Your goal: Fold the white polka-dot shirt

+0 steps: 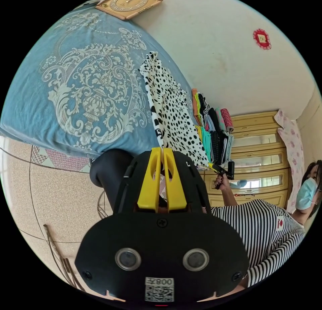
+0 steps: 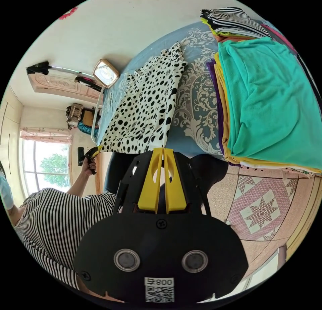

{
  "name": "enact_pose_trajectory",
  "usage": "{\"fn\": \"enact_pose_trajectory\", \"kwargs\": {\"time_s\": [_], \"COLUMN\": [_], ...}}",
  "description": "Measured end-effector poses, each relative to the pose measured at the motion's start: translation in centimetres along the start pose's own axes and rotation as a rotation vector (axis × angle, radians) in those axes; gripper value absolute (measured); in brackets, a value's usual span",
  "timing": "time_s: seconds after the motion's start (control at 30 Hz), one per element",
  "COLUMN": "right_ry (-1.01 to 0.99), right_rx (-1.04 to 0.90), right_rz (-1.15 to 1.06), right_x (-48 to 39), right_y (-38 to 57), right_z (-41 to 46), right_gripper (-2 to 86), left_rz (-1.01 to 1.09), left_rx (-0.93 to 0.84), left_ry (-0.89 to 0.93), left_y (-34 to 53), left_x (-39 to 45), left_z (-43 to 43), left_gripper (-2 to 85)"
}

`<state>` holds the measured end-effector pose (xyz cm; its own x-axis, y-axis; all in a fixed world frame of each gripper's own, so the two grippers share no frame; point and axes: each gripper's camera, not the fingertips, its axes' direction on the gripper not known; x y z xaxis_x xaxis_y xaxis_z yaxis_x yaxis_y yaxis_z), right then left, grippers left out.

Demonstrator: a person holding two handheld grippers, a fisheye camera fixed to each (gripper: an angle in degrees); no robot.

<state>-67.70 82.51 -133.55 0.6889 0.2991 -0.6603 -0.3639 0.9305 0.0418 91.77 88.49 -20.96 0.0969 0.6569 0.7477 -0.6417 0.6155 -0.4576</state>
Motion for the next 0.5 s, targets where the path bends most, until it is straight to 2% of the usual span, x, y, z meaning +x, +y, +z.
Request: {"fn": "enact_pose_trajectory", "kwargs": {"time_s": [0.5], "right_ry": [0.014], "right_rx": [-0.055], "right_rz": [-0.007], "right_x": [2.3], "right_y": [8.6], "right_z": [-2.7], "right_gripper": [0.1], "left_rz": [-0.025], "left_rx": [-0.02], "left_ry": [0.04], "left_y": [7.1], "left_x": [-3.2], "left_z": [-2.3], "left_gripper": [1.0]}}
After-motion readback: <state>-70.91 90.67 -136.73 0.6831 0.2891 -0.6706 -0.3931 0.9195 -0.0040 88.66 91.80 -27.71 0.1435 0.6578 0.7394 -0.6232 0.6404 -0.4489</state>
